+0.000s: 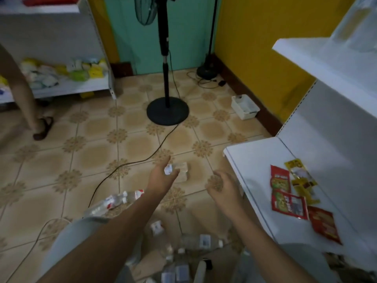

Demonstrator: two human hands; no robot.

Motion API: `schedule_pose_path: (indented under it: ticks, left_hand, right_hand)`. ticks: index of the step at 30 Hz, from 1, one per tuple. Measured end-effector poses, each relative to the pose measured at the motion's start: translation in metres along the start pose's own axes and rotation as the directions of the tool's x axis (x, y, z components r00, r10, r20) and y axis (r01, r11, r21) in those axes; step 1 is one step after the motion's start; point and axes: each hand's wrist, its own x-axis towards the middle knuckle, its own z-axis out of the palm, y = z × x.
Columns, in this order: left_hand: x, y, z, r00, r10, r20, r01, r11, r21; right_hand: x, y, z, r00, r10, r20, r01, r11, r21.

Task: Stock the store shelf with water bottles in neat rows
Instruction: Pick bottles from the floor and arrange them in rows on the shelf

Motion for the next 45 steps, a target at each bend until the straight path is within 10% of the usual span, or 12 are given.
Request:
schedule_pose_path:
  ticks: [17,30,37,45]
  left_hand:
    - [0.132,-0.178,0.098,0.882,-0.471,0.033,0.466,0.857,-0.22]
    - [0.173,-0.319,0.152,0.752,-0.653,0.088,0.642,0.697,-0.321]
    - [0.168,-0.286,0.139,0.756,-0.644,0.118,0.63,0.666,-0.399]
    - [0.177,-0.131,0.096,0.94,-0.314,0.136,0.334,0.756,-0.563]
  right_hand:
    - [0.225,0.076,0.199,0.893,0.01,0.45,0.198,0.889,-0.413]
    - [0.341,0.195,0.372,0.714,-0.043,0.699,0.656,0.392,-0.645]
    - [0.323,0.183,0.325,0.824,0.097,0.558,0.202,0.87,-0.45]
    - [0.274,0.08,0.174,0.901,0.09,0.425,-0.068,0.995,-0.066]
